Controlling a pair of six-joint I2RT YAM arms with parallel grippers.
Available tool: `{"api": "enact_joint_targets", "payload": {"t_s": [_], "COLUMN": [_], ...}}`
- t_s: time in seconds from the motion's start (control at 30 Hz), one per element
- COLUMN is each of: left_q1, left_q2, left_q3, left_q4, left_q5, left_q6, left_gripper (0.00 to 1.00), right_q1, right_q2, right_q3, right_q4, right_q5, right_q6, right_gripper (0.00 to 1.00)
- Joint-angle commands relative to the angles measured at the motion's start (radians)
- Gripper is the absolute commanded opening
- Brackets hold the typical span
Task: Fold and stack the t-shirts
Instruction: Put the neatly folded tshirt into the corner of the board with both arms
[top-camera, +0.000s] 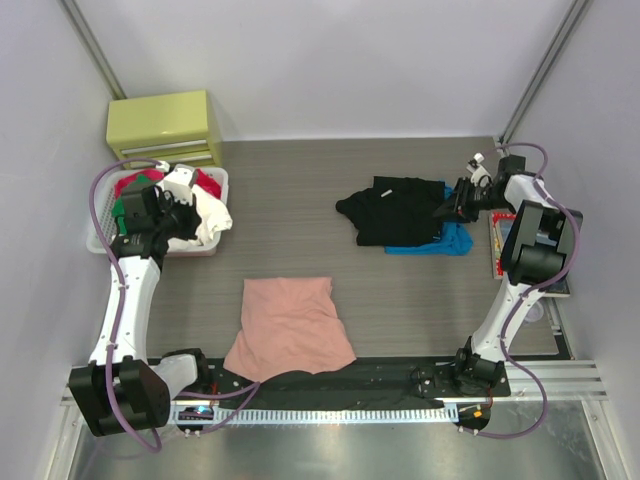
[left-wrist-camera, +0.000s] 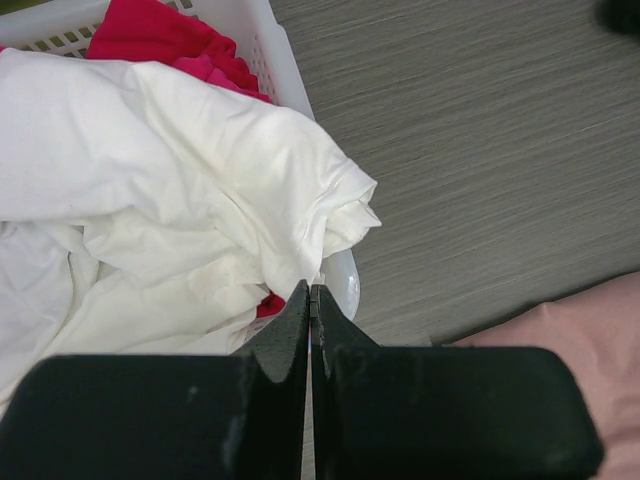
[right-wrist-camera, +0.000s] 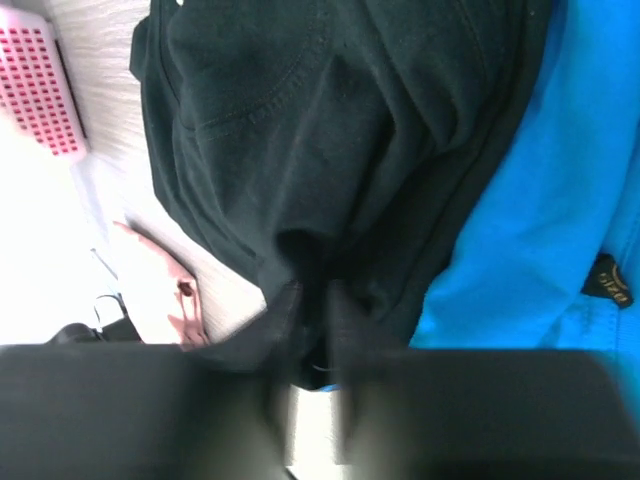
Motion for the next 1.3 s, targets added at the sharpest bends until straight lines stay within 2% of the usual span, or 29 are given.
{"api": "enact_joint_targets", "payload": {"t_s": [0.0,0.3,0.6,0.83,0.9,0.93,1.0,1.03,1.27], "left_q1": [0.004,0.006,0.007,0.006,0.004,0.006,0.006,0.007,0.006], "left_q2": [0.000,-0.007,0.000,-0.001,0.002,0.003,0.003,0.005,0.016], "left_q3": [0.024,0.024,0.018,0.015,0.015,0.015,0.016,0.018,0.015], "left_q4": [0.005,0.005,0.008,0.011,0.011,0.011,0.011,0.011,0.009], "left_q5": [-0.002,-0.009,-0.005,-0.005,-0.006,-0.006,-0.006,-0.006,0.000], "left_q6": [0.013,0.017,0.017,0.016,0.017,0.017,0.016,0.016,0.011], "left_gripper": [0.00,0.00,0.00,0.00,0.00,0.00,0.00,0.00,0.00], "right_q1": [0.009,-0.027,-0.131,-0.148,-0.148,-0.145,-0.142,-0.139,-0.123], "right_q2": [-0.006,-0.061,-0.109,-0.074,-0.049,-0.047,-0.064,-0.098,-0.324], "right_q3": [0.002,-0.032,-0.012,-0.002,0.018,0.018,-0.006,-0.017,-0.185], "right_q4": [0.035,0.093,0.041,-0.008,-0.037,-0.045,-0.033,-0.016,0.107], "right_q5": [0.028,0.083,0.092,0.062,0.031,0.026,0.048,0.063,0.174], "right_q6": [0.005,0.018,-0.021,-0.060,-0.087,-0.095,-0.123,-0.129,-0.153], "right_gripper": [0.02,0.01,0.01,0.01,0.28,0.47,0.57,0.60,0.61]}}
